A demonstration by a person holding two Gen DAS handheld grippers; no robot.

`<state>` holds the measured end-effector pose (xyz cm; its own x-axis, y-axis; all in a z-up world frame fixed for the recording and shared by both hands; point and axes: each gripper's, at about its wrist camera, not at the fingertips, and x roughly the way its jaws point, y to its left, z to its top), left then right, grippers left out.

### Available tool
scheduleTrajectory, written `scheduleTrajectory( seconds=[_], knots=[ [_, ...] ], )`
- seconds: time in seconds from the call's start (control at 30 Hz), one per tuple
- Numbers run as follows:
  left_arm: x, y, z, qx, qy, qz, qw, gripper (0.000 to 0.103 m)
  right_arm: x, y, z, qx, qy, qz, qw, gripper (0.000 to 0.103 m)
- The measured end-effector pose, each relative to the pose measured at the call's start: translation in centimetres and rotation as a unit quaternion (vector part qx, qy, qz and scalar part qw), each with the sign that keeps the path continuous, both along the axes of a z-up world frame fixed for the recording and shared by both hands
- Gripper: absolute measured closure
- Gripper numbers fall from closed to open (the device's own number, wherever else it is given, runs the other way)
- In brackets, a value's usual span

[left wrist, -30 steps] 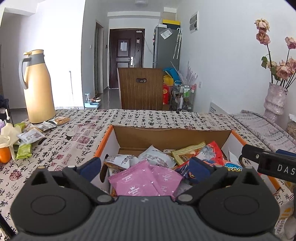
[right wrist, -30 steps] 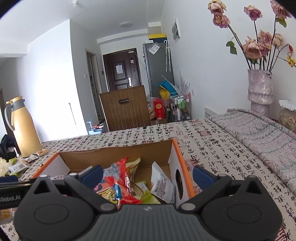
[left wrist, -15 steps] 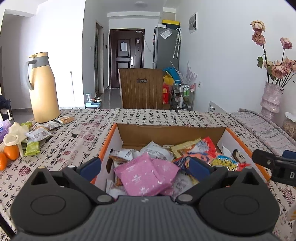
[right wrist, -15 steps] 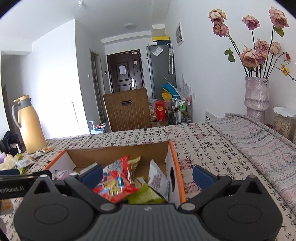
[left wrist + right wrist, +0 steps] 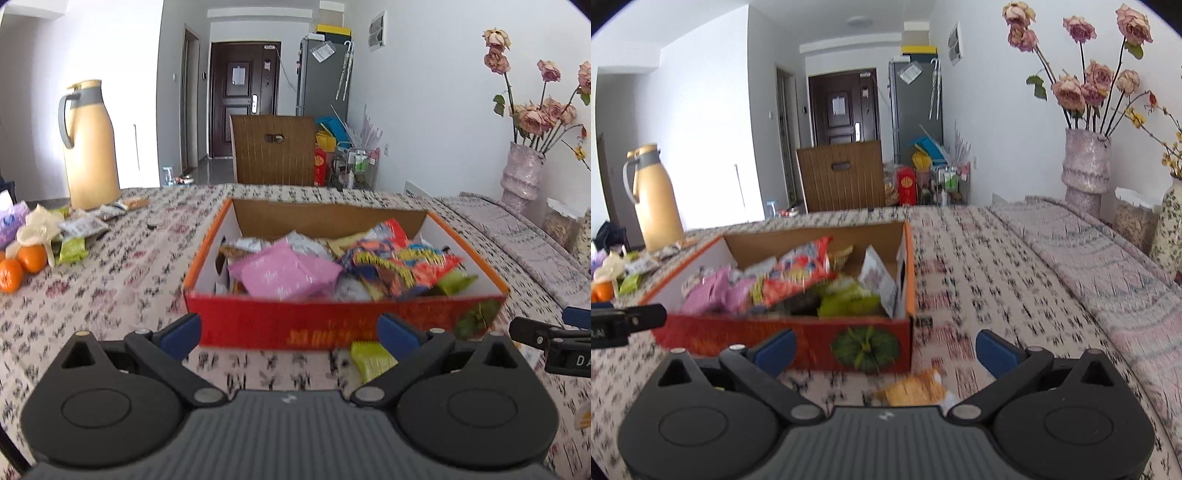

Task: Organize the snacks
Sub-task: 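Move both open grippers back toward the remaining packets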

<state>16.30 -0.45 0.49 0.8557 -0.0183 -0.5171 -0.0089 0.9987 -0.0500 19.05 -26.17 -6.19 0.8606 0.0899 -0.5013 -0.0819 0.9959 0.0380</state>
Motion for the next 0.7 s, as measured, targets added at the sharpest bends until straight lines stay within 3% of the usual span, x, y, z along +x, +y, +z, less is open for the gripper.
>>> scheduleTrajectory(
  seconds=[0.37,0.7],
  knots=[
    [-2.4,0.6,-2.2,-0.003,0.025,-0.01,0.9996,0.0,-1.1,-2.5,-2.7,-0.024,0.052,-0.004,0.998,0.0],
    [-2.6,0.0,-2.4,0.009,0.025,-0.006,0.9996,0.0,3.3,-3.2,-4.6,-0.049,0.114,0.026,0.992,0.0]
  ],
)
